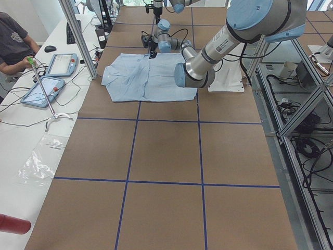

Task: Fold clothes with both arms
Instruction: 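Release the sleeve with the left gripper while the right gripper moves to the shirt edge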

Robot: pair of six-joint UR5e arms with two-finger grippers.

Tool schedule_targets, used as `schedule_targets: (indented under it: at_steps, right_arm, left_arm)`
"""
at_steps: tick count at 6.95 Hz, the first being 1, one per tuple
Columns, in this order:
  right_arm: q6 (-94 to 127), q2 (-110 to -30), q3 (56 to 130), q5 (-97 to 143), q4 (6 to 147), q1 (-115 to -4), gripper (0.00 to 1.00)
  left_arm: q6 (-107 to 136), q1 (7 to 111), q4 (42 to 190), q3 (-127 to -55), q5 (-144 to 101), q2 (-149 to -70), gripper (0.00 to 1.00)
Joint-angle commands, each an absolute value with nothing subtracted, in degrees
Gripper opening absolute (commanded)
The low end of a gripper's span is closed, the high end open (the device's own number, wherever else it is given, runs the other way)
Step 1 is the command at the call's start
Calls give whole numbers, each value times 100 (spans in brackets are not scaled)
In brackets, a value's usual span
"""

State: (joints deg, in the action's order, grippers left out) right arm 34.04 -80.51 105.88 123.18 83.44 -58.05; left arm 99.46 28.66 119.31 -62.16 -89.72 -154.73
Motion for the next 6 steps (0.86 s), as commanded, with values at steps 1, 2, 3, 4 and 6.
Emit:
schedule_targets:
  at_steps: [1,2,3,4,6]
  right_arm:
    - [4451,-8086,10634,12314,7684,-5355,100]
    - [4874,-8112,10722,12287,7551,-5126,100]
    - [5008,-8312,10888,12148,7384,-4863,100]
    - [5445,-8610,11055,11790,7009,-4538,100]
    - [6194,-8797,11179,11262,6697,-3967,100]
  left_arm:
    - [9346,2962,11054,-7796,-9543,-14472,100]
    - [9177,2953,10917,-8596,-9554,-13762,100]
    - [8950,2953,10907,-9274,-9580,-13102,100]
    - [8904,2953,10872,-9455,-10041,-12826,100]
    - [8903,2883,10670,-9850,-10125,-12596,100]
